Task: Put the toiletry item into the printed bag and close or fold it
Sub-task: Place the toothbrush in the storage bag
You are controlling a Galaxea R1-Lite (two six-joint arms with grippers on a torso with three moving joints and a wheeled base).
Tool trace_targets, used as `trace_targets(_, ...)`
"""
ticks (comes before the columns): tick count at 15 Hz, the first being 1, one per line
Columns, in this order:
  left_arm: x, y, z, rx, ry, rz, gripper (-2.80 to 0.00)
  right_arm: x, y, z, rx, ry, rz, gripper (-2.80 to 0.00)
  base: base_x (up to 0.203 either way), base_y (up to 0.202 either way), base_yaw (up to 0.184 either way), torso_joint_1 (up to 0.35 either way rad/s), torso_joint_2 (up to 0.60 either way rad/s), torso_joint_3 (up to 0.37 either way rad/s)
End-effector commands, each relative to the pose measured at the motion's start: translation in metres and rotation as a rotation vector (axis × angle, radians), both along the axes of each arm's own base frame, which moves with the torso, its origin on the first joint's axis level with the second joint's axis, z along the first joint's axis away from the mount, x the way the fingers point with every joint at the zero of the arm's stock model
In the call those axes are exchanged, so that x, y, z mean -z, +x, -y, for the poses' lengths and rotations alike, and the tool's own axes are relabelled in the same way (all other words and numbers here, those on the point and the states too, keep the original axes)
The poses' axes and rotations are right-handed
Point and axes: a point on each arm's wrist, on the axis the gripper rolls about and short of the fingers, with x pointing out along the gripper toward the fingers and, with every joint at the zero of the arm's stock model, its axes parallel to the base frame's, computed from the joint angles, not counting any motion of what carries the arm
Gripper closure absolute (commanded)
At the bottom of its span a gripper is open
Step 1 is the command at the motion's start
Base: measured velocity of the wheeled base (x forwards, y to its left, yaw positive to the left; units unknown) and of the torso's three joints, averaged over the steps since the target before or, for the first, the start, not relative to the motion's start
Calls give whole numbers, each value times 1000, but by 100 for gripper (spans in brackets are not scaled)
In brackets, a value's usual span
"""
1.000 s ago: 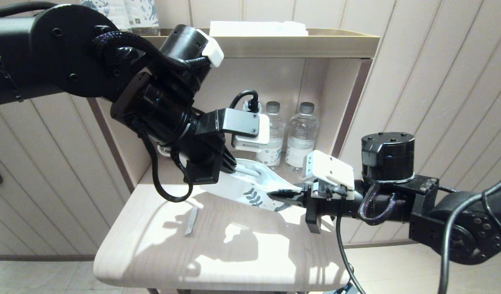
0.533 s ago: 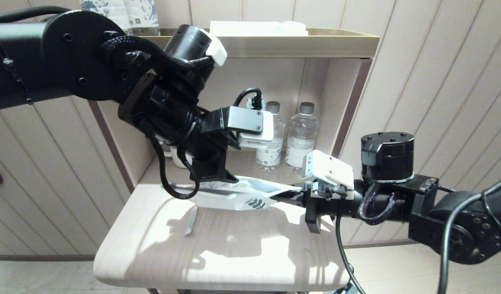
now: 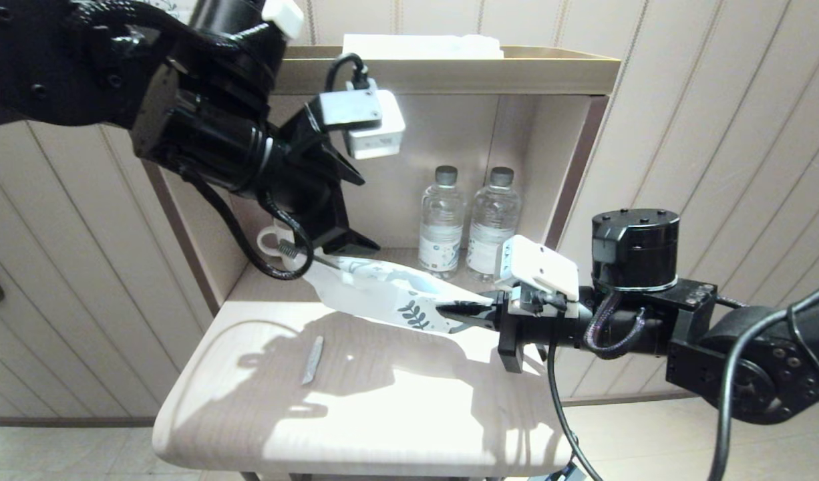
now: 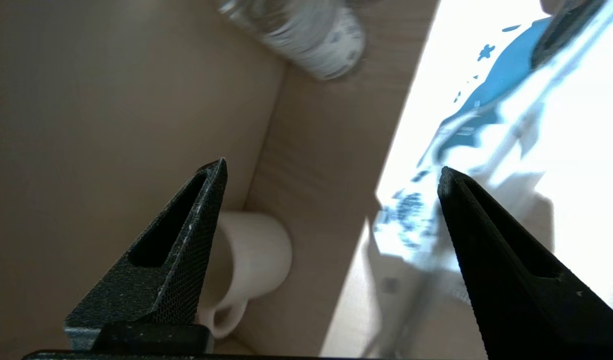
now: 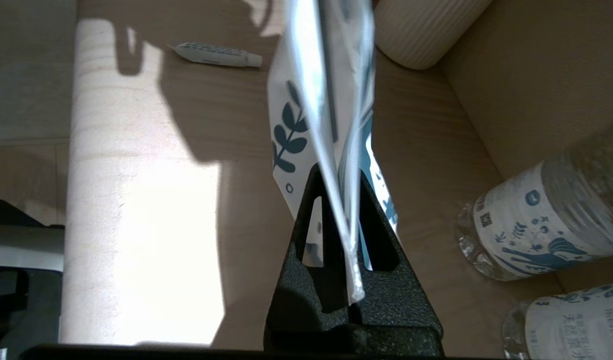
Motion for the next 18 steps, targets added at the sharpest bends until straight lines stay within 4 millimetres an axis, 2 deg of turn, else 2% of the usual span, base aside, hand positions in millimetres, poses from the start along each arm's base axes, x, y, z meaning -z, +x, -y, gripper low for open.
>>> trace_targets(1,-24,-10,-31,-70,-84,27,-280,-1,4,1,6,4,9,0,0,0,0,0,0,0)
trace_targets(3,-45,-26,-64,-168,-219,-5,-280,-2,10,4,19,16,-5,0,0,0,0,0,0,0)
trace_targets(4,-49,-33,-85,-215,-264,-38,-280,-2,10,4,15,21,-11,0,0,0,0,0,0,0)
trace_targets(7,-25,-55,-117,-266,-270,-159,-280,-1,10,3,14,19,-16,0,0,0,0,0,0,0)
trace_targets(10,-2,-94,-139,-315,-266,-217,-280,-2,9,3,15,24,-20,0,0,0,0,0,0,0)
trace_targets(11,5,-104,-144,-335,-284,-229,0,-4,9,4,16,29,-19,0,0,0,0,0,0,0)
trace_targets(12,10,-109,-147,-377,-347,-231,0,-4,9,4,17,34,-22,0,0,0,0,0,0,0)
trace_targets(14,18,-103,-149,-496,-560,-221,0,-8,9,5,22,47,-23,0,0,0,0,0,0,0)
trace_targets(18,52,-92,-153,-629,-770,-235,0,-24,9,6,46,125,-77,0,0,0,0,0,0,0)
